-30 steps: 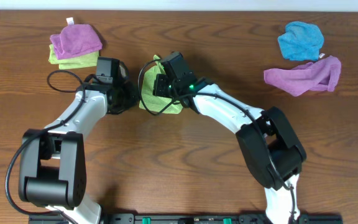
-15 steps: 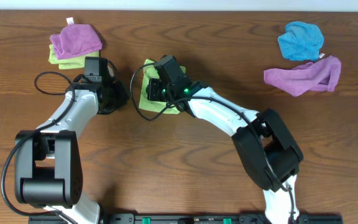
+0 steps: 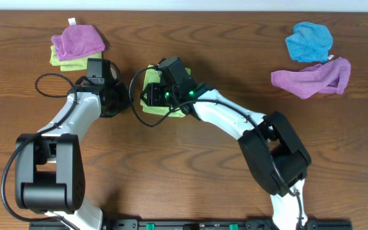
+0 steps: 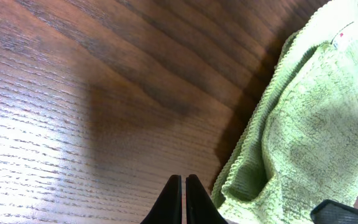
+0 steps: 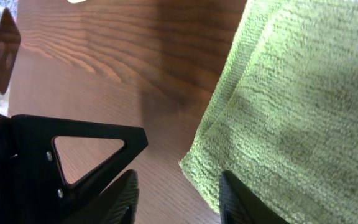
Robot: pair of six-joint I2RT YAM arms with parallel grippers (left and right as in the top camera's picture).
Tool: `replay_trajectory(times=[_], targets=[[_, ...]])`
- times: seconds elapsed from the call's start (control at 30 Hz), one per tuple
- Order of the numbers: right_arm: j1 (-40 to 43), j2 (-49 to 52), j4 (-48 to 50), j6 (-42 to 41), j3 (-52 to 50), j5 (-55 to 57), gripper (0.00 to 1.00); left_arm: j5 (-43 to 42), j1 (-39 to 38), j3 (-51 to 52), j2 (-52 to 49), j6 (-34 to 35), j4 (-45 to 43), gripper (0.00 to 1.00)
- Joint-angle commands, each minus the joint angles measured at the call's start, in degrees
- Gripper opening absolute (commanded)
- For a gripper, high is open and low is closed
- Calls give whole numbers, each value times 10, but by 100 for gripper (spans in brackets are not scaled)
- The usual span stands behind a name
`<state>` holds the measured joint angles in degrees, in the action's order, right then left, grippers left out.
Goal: Fold the cloth
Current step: 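Release the towel and retract the right gripper to the right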
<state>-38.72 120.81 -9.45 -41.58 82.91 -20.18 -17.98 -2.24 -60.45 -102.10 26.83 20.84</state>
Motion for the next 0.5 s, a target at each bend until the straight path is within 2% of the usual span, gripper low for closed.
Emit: replay_trajectory(times=[0.0,0.03,0.13,0.23,0.27,0.33,0.47], targets=[[19,-19,-15,18,14,-6,51,3,4,1,14,-7,4,18],[29,-30,-27,36,14,-1,54,-2,3,1,14,-4,5,29],[61,-67,-80,104,14,19,65,-15,3,1,17,11,16,49],[99,-110,-154,169,14,35,71,-45,3,1,19,19,19,63],[112,-124,-181,186,14,38,77,-53,3,1,19,24,19,68],[140,-155,-240,215,14,39,99,-71,3,1,19,34,25,80],[188,-222,-360,283,14,59,99,-93,3,1,19,37,41,98]])
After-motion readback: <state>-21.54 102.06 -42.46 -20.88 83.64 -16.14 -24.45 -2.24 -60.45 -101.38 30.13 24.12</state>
